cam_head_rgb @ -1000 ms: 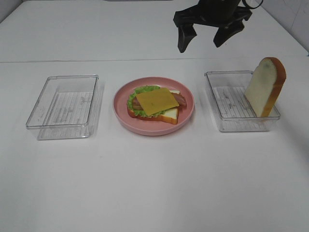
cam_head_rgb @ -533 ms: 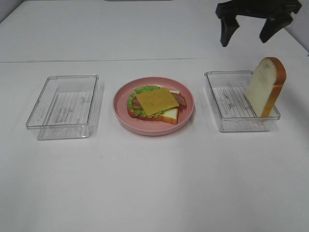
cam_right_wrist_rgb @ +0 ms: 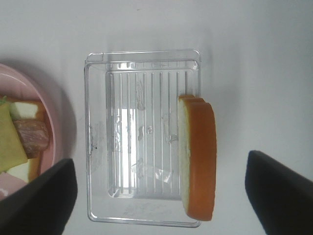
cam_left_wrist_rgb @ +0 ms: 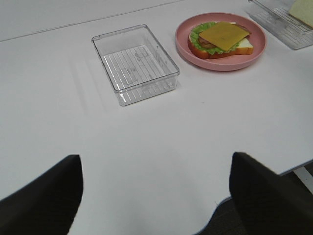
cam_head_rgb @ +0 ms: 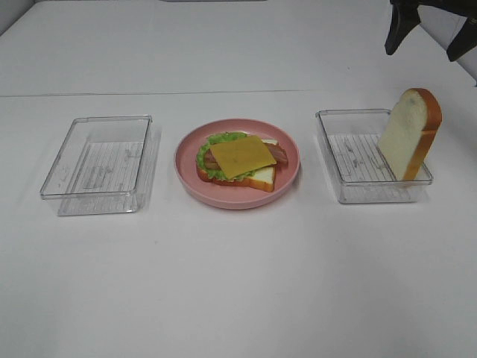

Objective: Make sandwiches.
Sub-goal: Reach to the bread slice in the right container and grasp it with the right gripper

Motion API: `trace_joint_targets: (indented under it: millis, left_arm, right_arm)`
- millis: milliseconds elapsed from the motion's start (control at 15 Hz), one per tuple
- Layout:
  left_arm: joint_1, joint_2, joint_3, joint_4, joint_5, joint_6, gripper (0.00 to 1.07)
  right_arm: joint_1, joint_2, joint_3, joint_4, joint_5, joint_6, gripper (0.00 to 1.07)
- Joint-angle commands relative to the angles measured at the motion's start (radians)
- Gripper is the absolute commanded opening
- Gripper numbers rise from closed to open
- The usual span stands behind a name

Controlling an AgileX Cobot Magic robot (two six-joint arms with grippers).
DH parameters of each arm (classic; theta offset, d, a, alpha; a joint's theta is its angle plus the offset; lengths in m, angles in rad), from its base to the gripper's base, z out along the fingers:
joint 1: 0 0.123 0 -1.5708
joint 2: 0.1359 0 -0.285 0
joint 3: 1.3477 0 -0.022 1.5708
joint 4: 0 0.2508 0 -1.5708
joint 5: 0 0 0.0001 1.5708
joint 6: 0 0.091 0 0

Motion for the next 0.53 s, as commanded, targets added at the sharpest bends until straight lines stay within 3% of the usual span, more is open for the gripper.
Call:
trace_joint_targets:
  millis: [67, 267, 533]
  left_arm:
    - [-0.004, -0.023, 0.002, -0.007, -0.009, -0.001, 0.78]
    - [-0.004, -0.023, 0.002, -0.007, -0.009, -0.001, 0.78]
    - [-0.004, -0.023, 0.002, -0.007, -0.009, -0.001, 0.78]
  right_arm:
    - [-0.009, -0.006, 0.066, 0.013, 0.075, -0.035, 0.88]
    - [-0.009, -0.003, 0.153, 0.020, 0.045, -0.050, 0.88]
    - [-0.009, 0.053, 0.156, 0.020, 0.024, -0.051, 0.88]
